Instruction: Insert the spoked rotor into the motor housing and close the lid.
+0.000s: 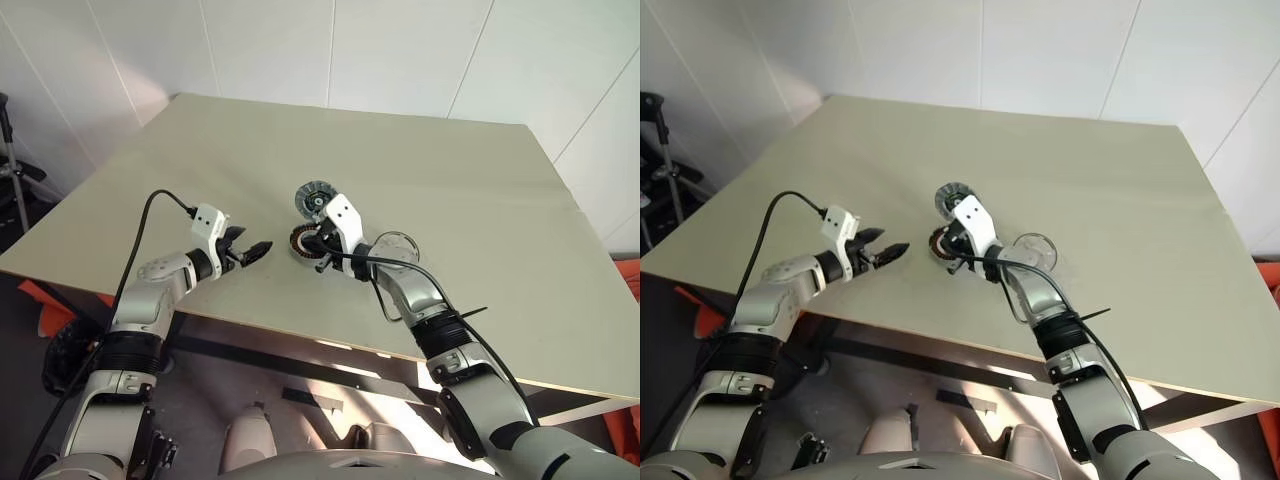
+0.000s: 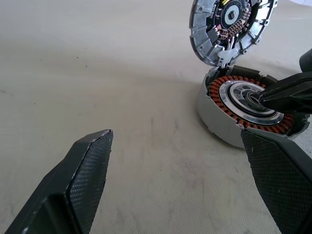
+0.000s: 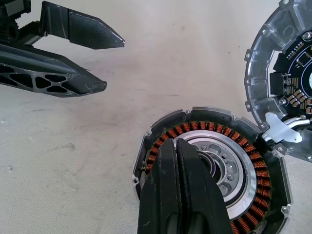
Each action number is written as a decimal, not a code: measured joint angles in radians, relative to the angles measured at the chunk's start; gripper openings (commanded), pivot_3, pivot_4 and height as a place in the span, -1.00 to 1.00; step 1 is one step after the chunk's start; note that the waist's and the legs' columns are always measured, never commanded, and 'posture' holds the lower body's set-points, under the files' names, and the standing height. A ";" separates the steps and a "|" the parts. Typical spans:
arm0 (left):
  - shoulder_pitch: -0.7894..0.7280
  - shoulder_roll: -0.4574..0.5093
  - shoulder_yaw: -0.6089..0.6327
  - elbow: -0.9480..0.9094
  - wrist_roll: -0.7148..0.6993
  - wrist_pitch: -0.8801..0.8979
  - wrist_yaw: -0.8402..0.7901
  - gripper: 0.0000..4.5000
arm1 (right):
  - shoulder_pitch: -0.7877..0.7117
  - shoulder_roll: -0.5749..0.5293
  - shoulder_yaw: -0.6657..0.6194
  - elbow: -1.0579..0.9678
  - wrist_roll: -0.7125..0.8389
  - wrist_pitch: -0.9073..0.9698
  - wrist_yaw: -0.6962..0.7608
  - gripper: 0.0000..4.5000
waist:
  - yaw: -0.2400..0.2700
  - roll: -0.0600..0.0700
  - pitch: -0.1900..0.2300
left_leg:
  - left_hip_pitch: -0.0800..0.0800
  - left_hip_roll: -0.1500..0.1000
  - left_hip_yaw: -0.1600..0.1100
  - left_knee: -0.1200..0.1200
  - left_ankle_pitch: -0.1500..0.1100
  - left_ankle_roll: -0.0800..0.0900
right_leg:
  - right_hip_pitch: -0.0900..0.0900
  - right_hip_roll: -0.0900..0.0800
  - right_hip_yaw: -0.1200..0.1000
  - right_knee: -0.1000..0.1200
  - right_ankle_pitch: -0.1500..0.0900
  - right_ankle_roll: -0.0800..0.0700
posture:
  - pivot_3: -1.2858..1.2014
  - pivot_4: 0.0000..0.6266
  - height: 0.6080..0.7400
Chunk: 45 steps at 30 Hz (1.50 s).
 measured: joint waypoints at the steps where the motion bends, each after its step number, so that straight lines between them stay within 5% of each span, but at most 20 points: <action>1: 0.000 0.000 0.000 0.000 0.000 0.000 0.000 0.99 | -0.002 0.001 0.000 0.007 -0.001 0.000 -0.004 -0.99 | 0.000 0.000 0.000 | 0.000 0.000 0.000 0.000 0.000 0.000 | 0.000 0.000 0.000 0.000 0.000 0.000 | 0.03 -1.00 1.00; 38: 0.018 0.000 0.000 -0.029 0.000 0.000 0.002 0.99 | -0.129 0.003 -0.024 0.222 -0.007 -0.123 -0.029 -0.99 | 0.000 0.000 0.000 | 0.000 0.000 0.000 0.000 0.000 0.000 | 0.000 0.000 0.000 0.000 0.000 0.000 | 0.03 -1.00 1.00; 45: 0.024 0.000 0.000 -0.031 0.000 0.001 0.002 0.99 | -0.093 0.006 -0.033 0.131 0.005 -0.079 -0.002 -0.99 | 0.000 0.000 0.000 | 0.000 0.000 0.000 0.000 0.000 0.000 | 0.000 0.000 0.000 0.000 0.000 0.000 | 0.03 -1.00 1.00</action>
